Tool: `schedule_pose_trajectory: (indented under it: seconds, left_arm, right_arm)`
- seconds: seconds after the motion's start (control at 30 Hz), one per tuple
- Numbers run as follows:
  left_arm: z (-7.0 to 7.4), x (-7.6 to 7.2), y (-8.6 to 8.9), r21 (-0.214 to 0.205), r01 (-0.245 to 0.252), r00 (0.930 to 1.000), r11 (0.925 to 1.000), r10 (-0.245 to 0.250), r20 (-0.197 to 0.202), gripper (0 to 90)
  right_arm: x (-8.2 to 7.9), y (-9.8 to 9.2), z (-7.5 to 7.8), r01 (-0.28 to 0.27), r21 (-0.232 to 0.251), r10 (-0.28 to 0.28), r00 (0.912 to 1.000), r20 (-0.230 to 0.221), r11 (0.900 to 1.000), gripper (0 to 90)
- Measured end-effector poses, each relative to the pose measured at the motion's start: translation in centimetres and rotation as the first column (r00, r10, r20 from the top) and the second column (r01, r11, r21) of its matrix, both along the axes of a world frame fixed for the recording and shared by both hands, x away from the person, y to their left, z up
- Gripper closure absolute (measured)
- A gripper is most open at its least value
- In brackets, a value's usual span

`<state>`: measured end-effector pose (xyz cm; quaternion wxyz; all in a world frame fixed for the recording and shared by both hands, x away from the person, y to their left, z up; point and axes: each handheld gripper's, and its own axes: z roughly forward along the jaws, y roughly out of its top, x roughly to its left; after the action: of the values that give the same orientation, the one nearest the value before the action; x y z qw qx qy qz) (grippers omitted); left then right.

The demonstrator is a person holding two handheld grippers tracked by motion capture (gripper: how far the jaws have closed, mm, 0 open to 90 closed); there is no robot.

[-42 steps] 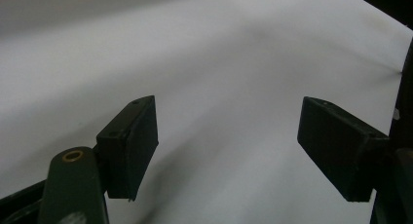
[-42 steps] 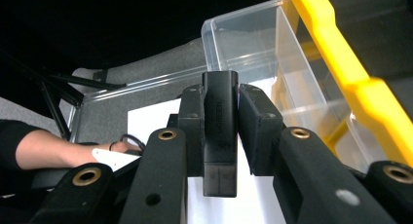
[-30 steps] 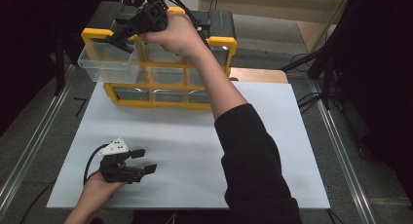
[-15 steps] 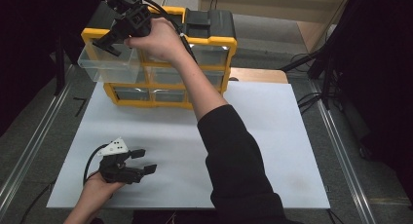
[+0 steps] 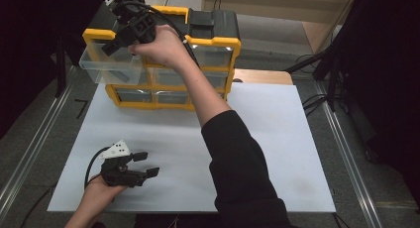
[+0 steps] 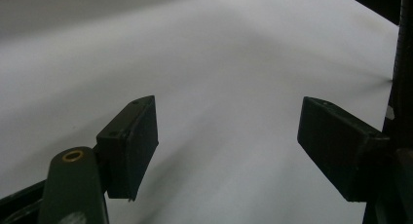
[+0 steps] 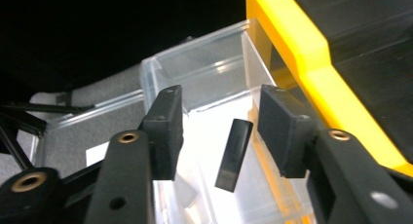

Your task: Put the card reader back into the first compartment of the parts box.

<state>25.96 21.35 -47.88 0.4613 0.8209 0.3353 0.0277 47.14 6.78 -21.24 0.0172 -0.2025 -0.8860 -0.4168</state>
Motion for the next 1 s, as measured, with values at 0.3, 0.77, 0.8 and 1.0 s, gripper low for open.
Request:
schedule_pose_trajectory:
  seconds: [0.3, 0.77, 0.8, 1.0]
  left_arm:
    - [0.0, 0.0, 0.0, 0.003, -0.004, 1.0, 1.0, 0.004, -0.001, 24.1]
    - [-0.2, 0.0, -0.1, 0.015, -0.007, 1.0, 0.9999, 0.007, -0.003, 24.1]
    - [-0.2, 0.0, -0.1, 0.016, -0.007, 1.0, 0.9999, 0.007, -0.003, 24.1]
    - [-0.2, 0.1, -0.1, 0.011, -0.009, 0.9999, 0.9999, 0.009, -0.005, 24.1]
  right_arm:
    - [-1.0, -3.4, 1.3, -0.005, 0.056, 0.004, 0.9998, 0.019, 0.9984, 32.6]
    - [-3.3, -9.7, 0.3, 0.007, 0.049, -0.009, 0.9995, 0.032, 0.9988, 25.6]
    - [-3.3, -9.7, 0.3, 0.007, 0.049, -0.009, 0.9995, 0.032, 0.9988, 25.6]
    - [-4.6, -11.1, -0.9, 0.022, 0.041, -0.023, 0.9992, 0.032, 0.9989, 25.7]
